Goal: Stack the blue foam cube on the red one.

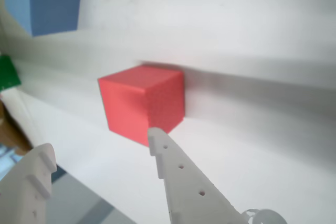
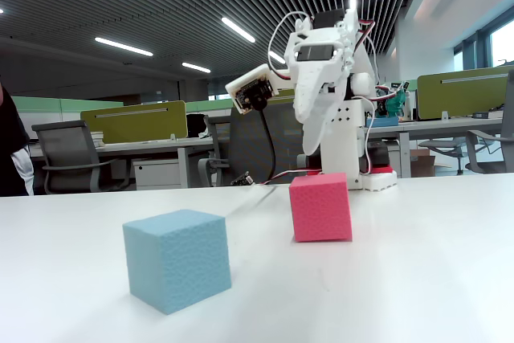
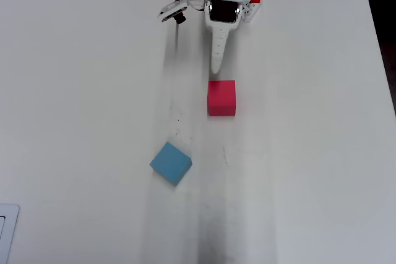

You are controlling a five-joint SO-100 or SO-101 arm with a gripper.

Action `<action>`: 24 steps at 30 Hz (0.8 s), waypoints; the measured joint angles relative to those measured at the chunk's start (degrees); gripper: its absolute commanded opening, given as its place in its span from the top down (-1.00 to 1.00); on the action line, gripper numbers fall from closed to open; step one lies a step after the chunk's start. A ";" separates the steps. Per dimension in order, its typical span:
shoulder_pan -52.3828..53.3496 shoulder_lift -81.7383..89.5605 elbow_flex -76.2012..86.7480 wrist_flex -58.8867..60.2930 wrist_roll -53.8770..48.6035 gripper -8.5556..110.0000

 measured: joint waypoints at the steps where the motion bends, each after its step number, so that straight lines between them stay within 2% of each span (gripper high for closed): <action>1: 0.00 0.00 0.00 0.00 0.00 0.46; 24: -2.46 0.00 0.00 0.00 0.00 0.34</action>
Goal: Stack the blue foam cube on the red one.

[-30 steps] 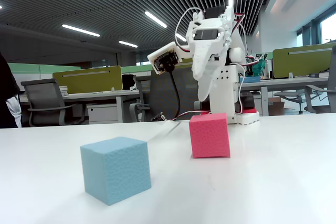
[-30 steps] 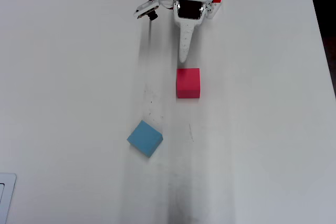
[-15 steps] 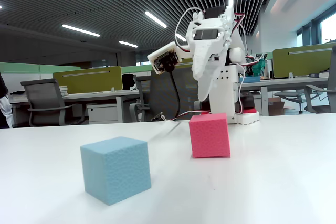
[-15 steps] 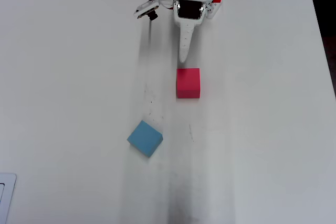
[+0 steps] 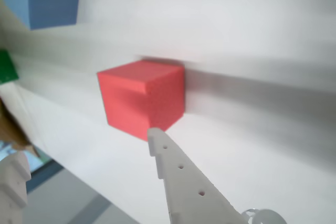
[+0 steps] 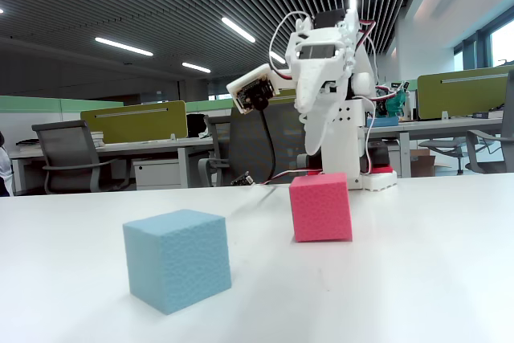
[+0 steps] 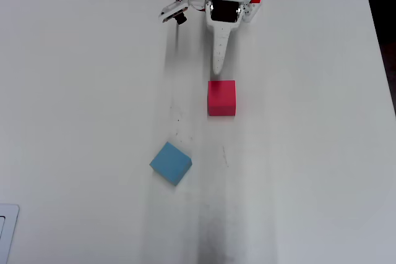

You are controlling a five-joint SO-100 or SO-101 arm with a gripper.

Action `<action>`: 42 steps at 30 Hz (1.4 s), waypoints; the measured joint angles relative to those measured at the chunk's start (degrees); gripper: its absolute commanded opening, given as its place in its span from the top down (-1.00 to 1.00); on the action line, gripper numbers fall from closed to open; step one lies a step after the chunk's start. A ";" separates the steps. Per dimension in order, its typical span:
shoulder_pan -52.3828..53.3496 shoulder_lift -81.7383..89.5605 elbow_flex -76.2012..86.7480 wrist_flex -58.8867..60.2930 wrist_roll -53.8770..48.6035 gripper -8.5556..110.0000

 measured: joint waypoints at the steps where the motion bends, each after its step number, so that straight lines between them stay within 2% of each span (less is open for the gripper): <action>1: -0.26 0.00 0.00 0.00 0.00 0.34; 16: -0.62 0.00 0.09 -0.09 -0.09 0.40; 23: 0.35 -1.41 -0.62 -0.62 2.37 0.33; 33: 9.58 -29.88 -24.08 -2.99 13.89 0.28; 42: 12.66 -56.34 -45.35 -3.87 21.01 0.26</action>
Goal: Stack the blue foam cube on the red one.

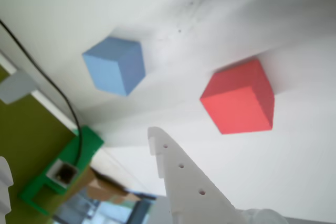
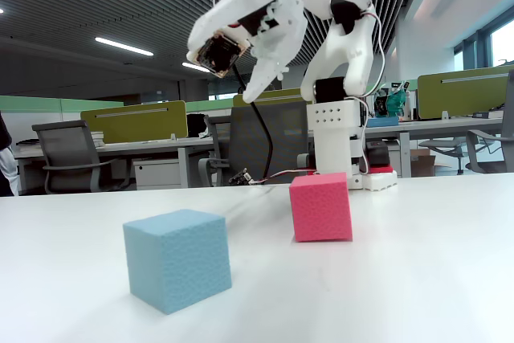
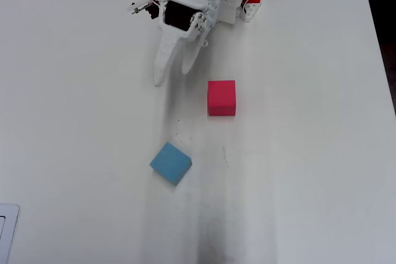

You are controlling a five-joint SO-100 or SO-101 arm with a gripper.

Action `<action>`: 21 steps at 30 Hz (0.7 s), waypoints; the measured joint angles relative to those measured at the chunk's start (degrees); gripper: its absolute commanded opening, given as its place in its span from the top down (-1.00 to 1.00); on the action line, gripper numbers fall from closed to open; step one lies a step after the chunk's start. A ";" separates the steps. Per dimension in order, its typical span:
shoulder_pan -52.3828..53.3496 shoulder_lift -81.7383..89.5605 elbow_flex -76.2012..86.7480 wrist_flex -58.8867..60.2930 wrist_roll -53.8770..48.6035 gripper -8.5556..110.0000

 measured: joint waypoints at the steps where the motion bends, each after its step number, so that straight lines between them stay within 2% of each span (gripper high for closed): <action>1: 0.09 -2.37 -1.67 0.00 0.79 0.26; 7: 0.18 -18.02 -13.01 0.18 7.29 0.23; 21: -3.52 -44.91 -31.55 1.14 13.62 0.12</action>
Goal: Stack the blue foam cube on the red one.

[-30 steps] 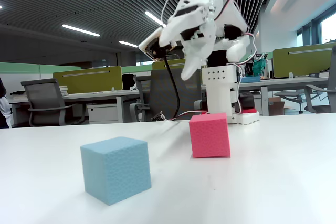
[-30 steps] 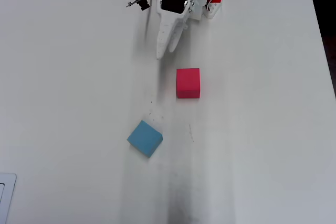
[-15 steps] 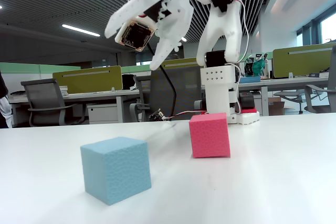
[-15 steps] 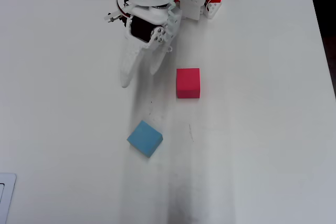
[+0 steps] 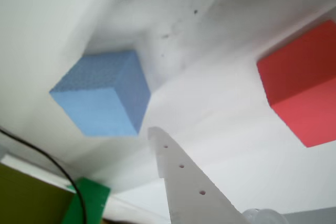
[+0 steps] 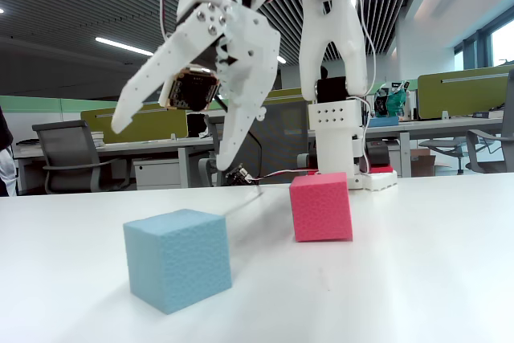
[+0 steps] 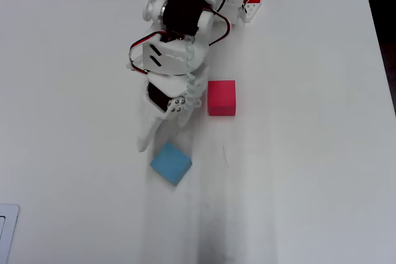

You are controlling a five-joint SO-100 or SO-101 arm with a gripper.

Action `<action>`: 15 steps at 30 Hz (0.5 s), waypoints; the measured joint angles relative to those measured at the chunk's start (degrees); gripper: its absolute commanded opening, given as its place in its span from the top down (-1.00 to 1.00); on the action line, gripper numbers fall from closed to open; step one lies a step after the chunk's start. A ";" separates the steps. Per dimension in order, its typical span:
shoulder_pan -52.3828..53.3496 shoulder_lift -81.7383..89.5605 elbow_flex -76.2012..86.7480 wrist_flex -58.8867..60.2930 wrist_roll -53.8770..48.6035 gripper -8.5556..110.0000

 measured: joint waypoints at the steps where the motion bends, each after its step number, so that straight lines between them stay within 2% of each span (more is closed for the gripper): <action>1: -0.26 -1.76 -1.67 0.35 0.44 0.11; 15: -3.52 -18.63 -16.87 2.72 2.90 0.11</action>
